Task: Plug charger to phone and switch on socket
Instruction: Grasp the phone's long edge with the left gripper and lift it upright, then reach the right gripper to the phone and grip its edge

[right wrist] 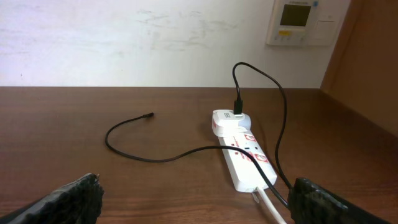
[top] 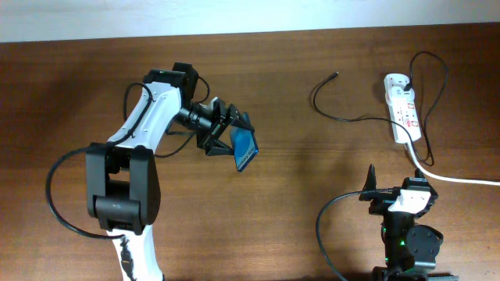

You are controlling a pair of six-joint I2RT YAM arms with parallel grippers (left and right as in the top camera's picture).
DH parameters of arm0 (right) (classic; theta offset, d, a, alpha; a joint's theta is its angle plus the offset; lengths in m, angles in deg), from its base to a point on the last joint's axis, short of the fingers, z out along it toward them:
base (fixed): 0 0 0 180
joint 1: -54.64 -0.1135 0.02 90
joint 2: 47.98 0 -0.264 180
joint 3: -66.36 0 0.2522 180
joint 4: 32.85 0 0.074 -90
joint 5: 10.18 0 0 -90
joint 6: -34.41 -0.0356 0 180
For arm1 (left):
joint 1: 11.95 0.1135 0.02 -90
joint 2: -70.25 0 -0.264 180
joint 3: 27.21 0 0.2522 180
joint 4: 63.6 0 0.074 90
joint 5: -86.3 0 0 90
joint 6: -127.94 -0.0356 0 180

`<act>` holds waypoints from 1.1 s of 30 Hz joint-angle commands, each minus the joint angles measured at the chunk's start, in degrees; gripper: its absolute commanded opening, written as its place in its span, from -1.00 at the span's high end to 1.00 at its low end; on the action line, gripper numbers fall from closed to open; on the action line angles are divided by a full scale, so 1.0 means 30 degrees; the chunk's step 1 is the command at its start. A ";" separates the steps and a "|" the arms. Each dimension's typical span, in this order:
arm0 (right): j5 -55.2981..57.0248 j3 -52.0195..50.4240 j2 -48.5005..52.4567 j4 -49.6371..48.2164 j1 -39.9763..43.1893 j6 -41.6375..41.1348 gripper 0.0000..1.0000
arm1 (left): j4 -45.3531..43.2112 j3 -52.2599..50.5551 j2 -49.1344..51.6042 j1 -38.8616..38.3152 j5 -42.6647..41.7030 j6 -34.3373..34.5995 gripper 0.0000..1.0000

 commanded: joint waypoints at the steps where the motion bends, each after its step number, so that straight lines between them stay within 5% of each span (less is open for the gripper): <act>1: -0.0051 -0.0087 -0.0109 0.0138 -0.0036 -0.0117 -0.97 | 0.0080 0.0495 0.0131 -0.0036 -0.1574 -0.0517 -0.08; 29: -0.0568 -0.0087 -0.0109 -0.0517 -0.0044 -0.0459 -0.97 | -0.0386 0.0495 0.0131 -0.0036 -0.1501 -0.0583 -0.07; 33: -0.7439 -0.0087 -0.0109 -0.2557 -0.0044 -1.2174 -0.97 | -0.0437 0.0495 0.0131 -0.0036 -0.1508 -0.0576 -0.07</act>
